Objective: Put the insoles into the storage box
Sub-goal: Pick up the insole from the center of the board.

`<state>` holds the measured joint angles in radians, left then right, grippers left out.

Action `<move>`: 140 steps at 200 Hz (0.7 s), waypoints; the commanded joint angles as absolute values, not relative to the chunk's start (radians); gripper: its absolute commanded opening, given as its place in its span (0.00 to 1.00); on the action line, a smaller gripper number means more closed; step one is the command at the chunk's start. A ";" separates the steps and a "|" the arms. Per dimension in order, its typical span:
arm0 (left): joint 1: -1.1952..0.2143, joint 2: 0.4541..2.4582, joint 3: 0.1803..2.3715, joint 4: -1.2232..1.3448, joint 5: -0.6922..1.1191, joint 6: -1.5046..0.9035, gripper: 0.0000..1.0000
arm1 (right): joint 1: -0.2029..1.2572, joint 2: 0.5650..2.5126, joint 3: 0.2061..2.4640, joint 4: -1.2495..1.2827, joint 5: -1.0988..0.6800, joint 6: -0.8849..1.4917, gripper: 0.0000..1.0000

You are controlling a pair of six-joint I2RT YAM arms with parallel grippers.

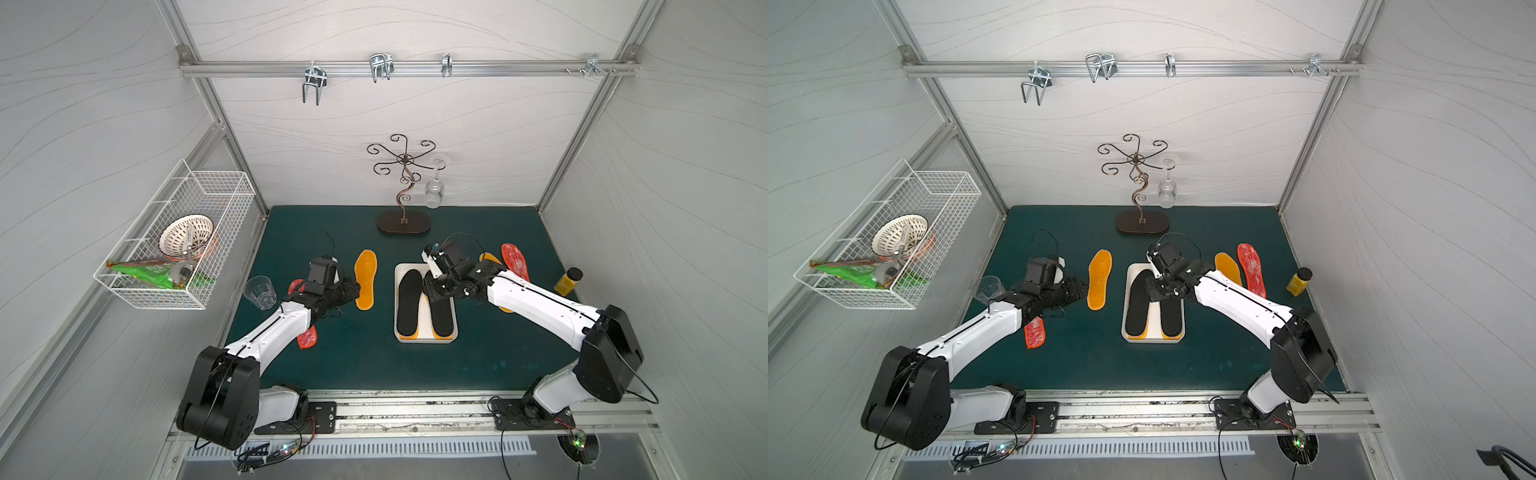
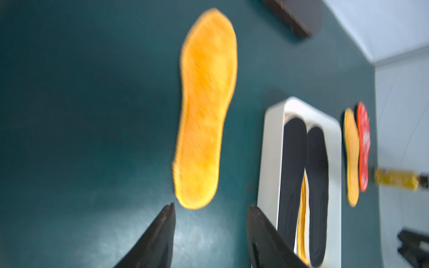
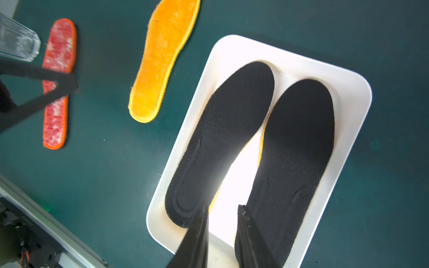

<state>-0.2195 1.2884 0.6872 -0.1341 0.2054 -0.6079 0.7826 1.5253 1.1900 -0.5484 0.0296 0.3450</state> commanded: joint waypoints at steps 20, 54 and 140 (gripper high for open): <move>-0.124 1.447 0.836 -0.089 0.298 -0.550 0.56 | 0.782 1.535 1.205 -0.496 -0.058 0.327 0.26; -0.084 1.627 0.928 -0.061 0.369 -0.548 0.57 | 0.785 1.470 1.140 -0.374 -0.090 0.315 0.37; -0.138 1.821 1.047 -0.126 0.331 -0.525 0.70 | 0.795 1.332 1.030 -0.222 -0.095 0.245 0.59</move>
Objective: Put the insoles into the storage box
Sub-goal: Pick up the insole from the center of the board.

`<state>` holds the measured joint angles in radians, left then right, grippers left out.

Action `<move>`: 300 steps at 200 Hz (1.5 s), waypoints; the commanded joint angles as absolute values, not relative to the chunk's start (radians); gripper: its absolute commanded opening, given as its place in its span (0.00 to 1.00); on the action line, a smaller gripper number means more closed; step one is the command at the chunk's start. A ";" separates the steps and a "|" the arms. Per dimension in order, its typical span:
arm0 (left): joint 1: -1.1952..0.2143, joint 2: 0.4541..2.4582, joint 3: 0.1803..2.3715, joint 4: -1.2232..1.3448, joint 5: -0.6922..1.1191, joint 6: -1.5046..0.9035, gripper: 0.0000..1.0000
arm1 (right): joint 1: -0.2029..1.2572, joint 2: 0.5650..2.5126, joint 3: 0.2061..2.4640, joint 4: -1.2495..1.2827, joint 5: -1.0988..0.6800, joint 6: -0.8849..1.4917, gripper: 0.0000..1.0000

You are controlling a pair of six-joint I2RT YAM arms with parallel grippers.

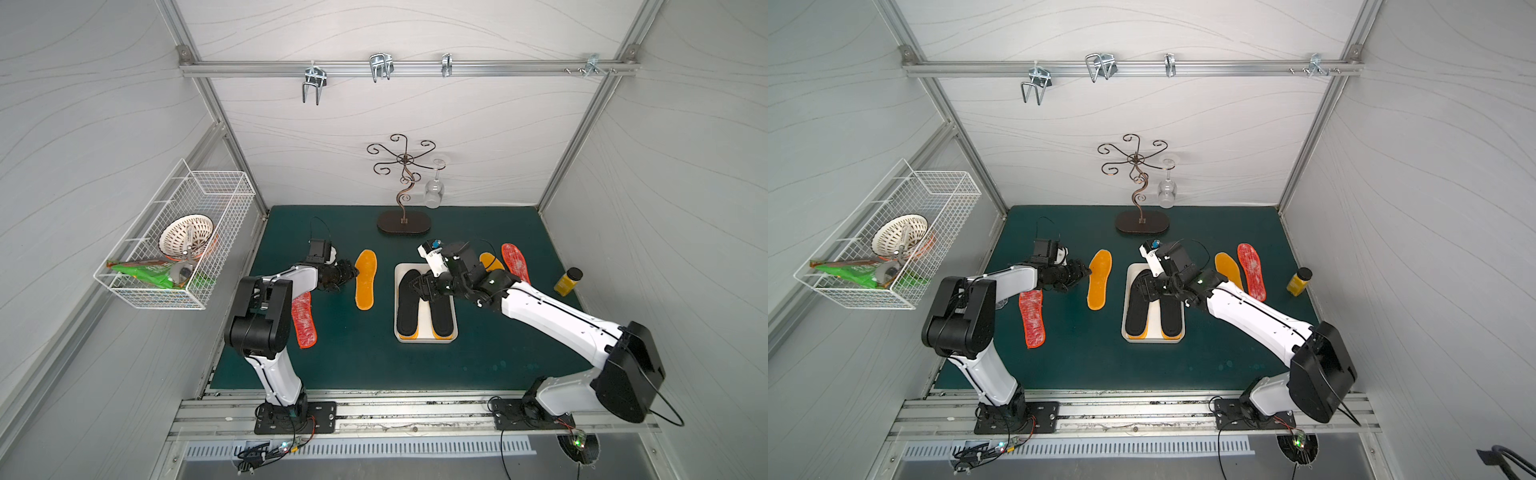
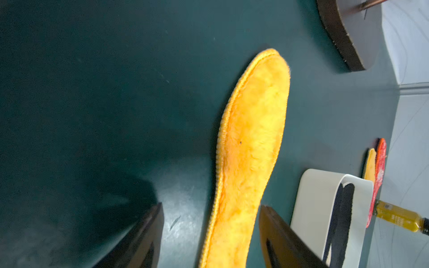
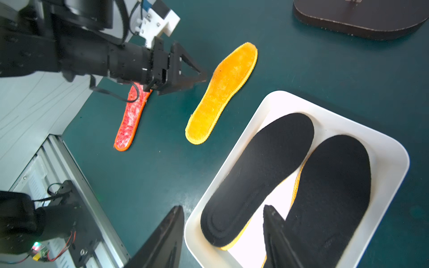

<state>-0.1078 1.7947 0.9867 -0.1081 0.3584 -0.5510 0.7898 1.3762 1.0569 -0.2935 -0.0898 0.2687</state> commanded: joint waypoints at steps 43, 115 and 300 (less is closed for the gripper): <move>-0.169 1.883 1.055 -0.115 0.281 -0.562 0.60 | 0.796 1.305 1.018 -0.225 -0.059 0.239 0.61; -0.184 1.908 1.063 -0.122 0.230 -0.597 0.03 | 0.785 1.282 1.000 -0.234 -0.046 0.237 0.62; -0.193 1.574 0.908 -0.120 0.236 -0.588 0.00 | 0.743 1.315 1.014 -0.275 -0.007 0.313 0.62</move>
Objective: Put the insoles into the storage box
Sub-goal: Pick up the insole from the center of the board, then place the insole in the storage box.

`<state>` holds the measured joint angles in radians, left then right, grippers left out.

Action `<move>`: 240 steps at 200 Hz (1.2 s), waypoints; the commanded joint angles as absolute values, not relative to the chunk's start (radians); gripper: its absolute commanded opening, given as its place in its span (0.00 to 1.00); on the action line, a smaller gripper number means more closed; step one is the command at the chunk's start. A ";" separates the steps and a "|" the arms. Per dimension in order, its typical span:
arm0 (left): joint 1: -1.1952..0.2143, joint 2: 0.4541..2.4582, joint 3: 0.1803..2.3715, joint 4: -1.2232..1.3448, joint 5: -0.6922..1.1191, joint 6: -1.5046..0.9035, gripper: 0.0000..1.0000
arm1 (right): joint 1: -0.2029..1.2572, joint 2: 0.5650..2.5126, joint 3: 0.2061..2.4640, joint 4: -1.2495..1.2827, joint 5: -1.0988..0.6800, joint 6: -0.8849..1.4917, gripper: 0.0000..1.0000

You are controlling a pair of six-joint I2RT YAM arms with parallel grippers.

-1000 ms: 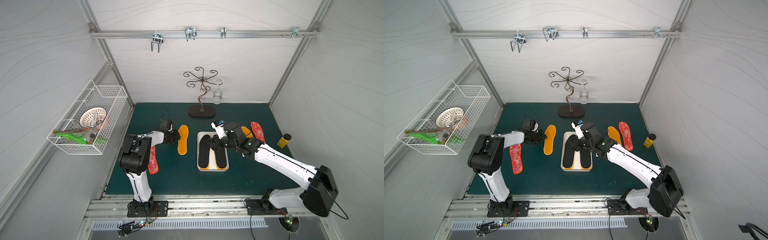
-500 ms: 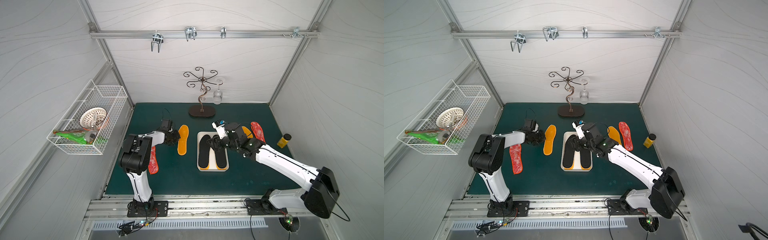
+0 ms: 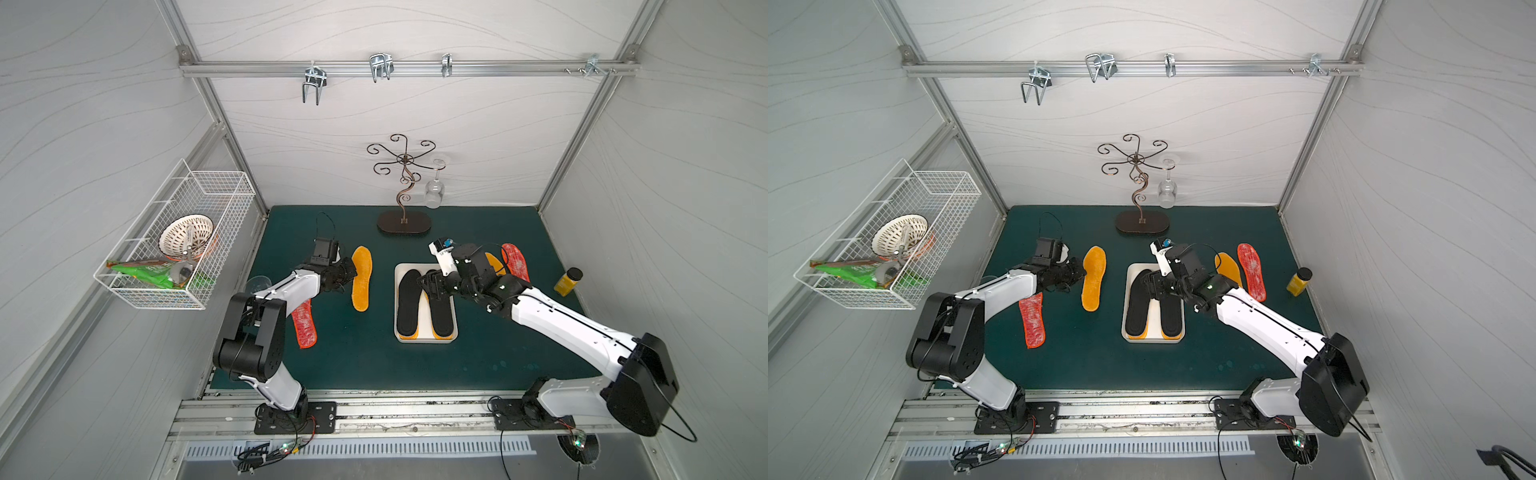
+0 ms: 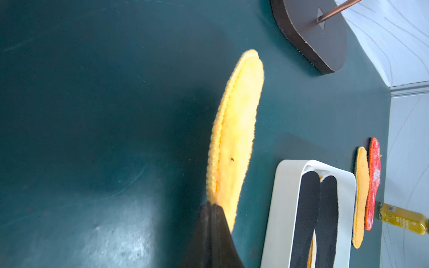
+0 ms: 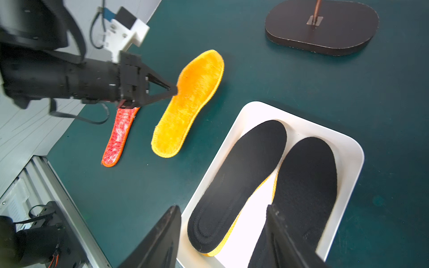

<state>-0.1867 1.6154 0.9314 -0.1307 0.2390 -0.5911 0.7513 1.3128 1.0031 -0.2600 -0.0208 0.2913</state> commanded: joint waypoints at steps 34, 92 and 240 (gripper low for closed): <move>-0.193 1.523 0.880 -0.112 0.246 -0.602 0.00 | 0.743 1.312 1.015 -0.279 -0.005 0.319 0.62; -0.195 1.372 0.775 -0.041 0.306 -0.661 0.00 | 0.740 1.275 0.994 -0.293 0.010 0.318 0.68; -0.445 1.112 0.667 0.023 0.270 -0.805 0.00 | 0.739 1.038 0.750 -0.177 0.396 0.335 0.99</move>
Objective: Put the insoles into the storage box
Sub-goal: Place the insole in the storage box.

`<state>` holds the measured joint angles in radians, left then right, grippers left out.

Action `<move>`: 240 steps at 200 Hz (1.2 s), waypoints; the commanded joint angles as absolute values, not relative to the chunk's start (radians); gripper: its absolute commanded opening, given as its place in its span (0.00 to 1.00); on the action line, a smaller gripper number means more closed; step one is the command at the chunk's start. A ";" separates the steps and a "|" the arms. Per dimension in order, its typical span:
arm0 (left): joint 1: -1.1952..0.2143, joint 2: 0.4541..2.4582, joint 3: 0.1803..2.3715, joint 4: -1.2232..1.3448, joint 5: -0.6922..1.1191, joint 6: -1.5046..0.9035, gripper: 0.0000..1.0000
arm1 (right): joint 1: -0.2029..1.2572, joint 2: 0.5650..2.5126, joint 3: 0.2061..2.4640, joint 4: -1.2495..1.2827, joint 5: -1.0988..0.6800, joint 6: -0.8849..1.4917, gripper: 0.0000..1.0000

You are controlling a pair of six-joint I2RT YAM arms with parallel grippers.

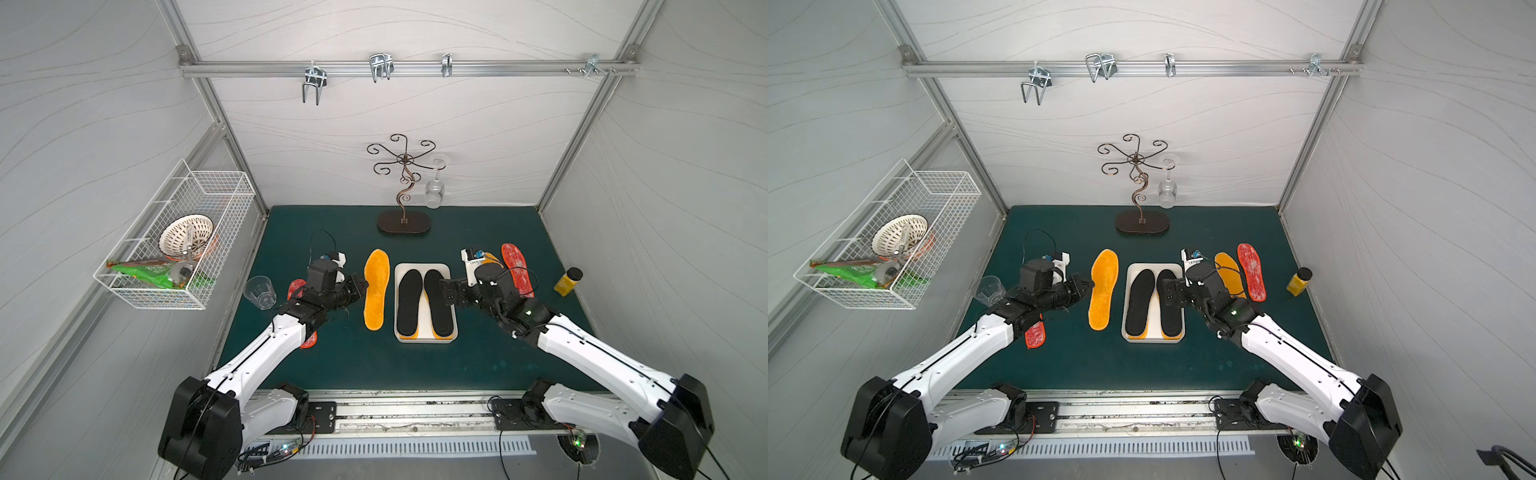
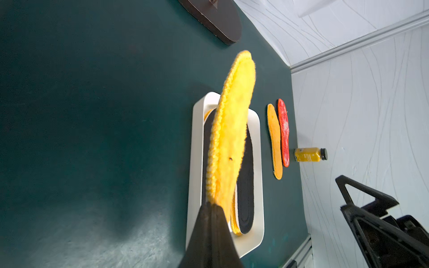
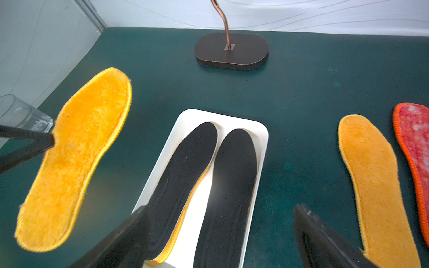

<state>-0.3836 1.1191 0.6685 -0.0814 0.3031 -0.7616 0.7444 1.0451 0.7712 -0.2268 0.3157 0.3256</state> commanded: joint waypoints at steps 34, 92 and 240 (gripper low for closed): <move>-0.537 1.144 0.676 0.087 0.200 -0.848 0.00 | 0.736 1.074 0.768 -0.225 0.470 0.334 0.99; -0.595 1.229 0.650 0.233 0.161 -0.912 0.00 | 0.735 0.999 0.685 -0.150 0.479 0.303 0.99; -0.624 1.504 0.699 0.380 0.193 -0.965 0.00 | 0.728 1.004 0.660 -0.130 0.461 0.301 0.99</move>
